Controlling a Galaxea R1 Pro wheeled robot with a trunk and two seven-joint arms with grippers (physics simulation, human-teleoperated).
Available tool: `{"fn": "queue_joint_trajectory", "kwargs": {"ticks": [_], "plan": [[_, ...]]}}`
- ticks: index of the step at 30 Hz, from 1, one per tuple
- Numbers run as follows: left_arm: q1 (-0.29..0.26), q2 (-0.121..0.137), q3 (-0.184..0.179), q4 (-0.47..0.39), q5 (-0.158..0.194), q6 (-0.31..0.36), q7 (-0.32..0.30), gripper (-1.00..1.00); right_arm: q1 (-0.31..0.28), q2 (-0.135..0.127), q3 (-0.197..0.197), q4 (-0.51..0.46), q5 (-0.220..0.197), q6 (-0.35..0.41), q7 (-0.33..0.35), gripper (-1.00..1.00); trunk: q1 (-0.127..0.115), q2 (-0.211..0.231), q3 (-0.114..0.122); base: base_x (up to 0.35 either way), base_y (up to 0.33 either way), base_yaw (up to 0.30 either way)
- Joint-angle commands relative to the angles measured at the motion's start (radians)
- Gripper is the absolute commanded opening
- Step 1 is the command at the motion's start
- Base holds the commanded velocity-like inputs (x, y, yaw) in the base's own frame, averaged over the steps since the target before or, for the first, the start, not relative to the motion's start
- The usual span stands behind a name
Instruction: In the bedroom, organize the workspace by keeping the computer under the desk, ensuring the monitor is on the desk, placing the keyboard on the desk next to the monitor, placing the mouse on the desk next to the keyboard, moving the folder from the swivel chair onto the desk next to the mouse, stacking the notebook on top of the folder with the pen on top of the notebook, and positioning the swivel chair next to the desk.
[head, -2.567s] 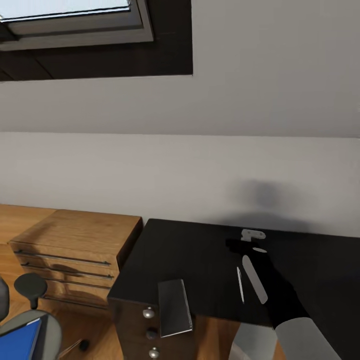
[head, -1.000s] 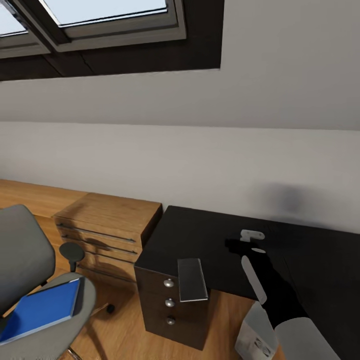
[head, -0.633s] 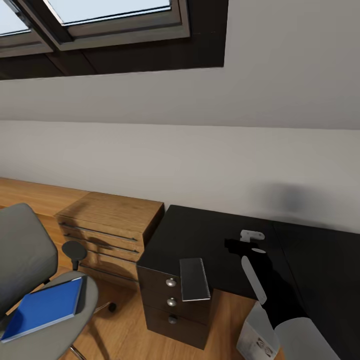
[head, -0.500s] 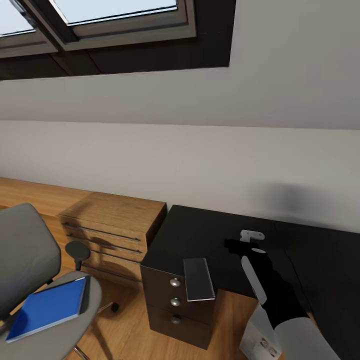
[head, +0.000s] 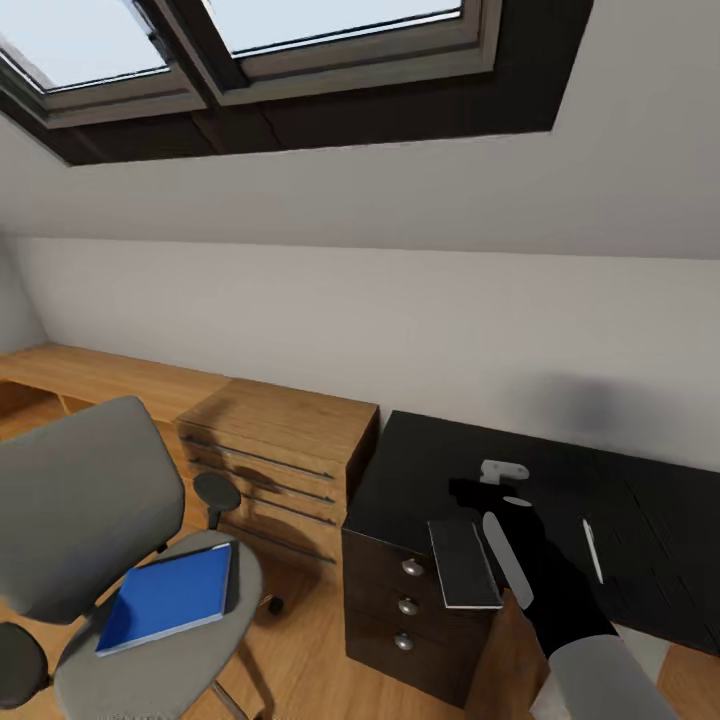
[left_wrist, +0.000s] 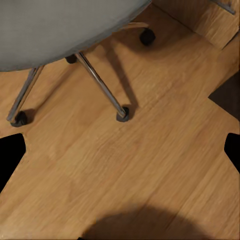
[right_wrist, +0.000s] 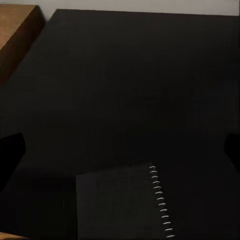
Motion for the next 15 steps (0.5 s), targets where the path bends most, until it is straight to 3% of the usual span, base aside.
{"fn": "queue_joint_trajectory", "kwargs": {"ticks": [1,15], "plan": [[-0.001,0.0,-0.009,0.0,0.005,-0.003,0.007,1.0,-0.001,-0.001,0.003,-0.001,-0.01,0.003,-0.01,1.0,0.0,-0.001,-0.001,0.0,0.22,0.259],[-0.001,0.0,-0.009,0.0,0.005,-0.003,0.005,1.0,0.0,-0.001,0.003,-0.002,-0.01,0.003,-0.01,1.0,0.0,-0.001,-0.001,0.0,0.059,0.266]]}}
